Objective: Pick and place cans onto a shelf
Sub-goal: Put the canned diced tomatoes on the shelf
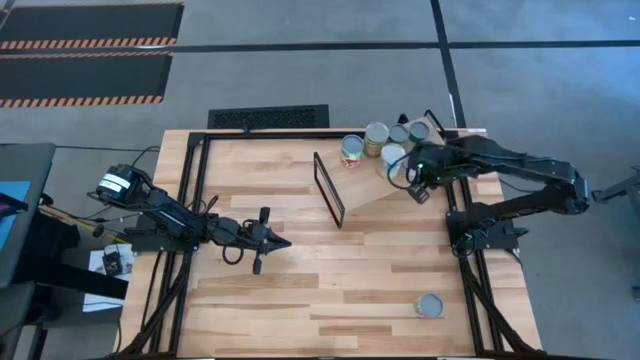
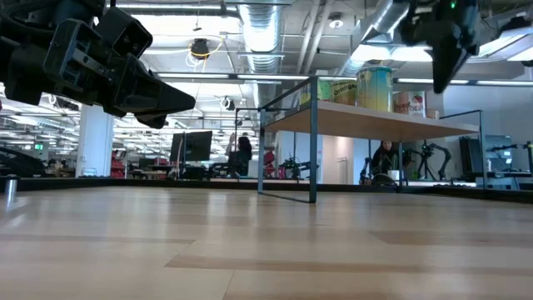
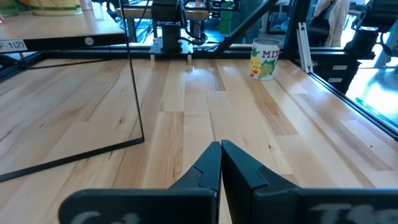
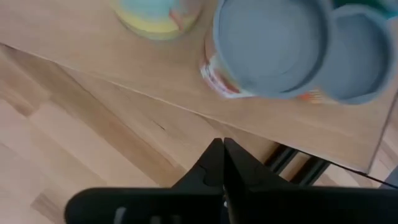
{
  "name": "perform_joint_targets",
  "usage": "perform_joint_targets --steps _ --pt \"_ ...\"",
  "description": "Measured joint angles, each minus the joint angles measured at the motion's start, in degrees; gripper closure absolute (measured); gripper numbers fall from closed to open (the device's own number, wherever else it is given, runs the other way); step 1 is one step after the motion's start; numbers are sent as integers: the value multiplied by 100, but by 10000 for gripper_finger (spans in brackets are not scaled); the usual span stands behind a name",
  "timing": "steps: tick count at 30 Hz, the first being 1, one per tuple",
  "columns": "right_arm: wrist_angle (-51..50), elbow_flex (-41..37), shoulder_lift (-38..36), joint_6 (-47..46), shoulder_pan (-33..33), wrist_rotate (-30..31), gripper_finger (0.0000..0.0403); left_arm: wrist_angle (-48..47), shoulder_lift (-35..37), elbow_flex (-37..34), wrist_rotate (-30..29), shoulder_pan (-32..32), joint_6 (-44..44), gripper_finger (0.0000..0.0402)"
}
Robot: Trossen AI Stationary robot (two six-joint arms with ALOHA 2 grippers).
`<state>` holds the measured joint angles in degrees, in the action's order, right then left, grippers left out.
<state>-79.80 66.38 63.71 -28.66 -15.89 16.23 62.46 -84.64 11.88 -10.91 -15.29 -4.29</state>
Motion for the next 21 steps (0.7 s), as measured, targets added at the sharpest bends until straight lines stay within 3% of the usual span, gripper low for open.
perform_joint_targets --steps 6,21 --pt "481 -415 25 115 -206 52 397 -2 0 0 2 0 2 401" --pt "1002 -423 27 366 -703 359 389 -2 0 0 -37 0 42 401"
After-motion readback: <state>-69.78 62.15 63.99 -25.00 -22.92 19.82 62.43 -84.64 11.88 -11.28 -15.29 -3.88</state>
